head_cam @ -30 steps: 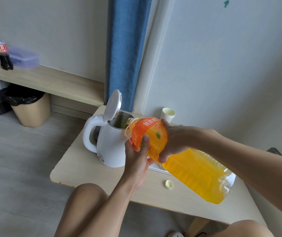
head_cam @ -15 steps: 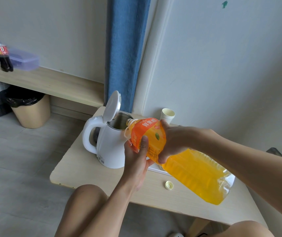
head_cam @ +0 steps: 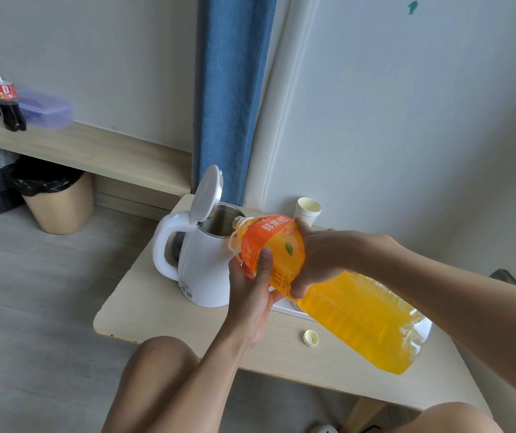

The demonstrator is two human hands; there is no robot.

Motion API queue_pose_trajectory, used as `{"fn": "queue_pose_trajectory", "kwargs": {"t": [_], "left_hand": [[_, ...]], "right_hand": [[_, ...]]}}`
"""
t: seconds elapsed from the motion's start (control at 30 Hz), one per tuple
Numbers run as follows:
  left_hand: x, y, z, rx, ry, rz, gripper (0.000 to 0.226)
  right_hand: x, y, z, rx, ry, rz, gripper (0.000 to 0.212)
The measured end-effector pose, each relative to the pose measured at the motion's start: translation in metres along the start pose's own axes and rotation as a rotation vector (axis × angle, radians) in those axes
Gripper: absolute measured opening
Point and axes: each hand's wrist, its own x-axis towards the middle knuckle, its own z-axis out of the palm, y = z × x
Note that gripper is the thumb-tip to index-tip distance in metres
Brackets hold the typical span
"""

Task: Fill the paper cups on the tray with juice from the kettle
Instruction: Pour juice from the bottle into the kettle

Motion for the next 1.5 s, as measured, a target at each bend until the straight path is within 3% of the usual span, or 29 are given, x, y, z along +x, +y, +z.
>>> {"fn": "queue_pose_trajectory", "kwargs": {"t": [1.5], "left_hand": [[0.0, 0.0, 0.002, -0.016, 0.002, 0.008, 0.119]], "right_hand": [[-0.019, -0.009, -0.01, -0.072, -0.015, 0.032, 0.128]]}}
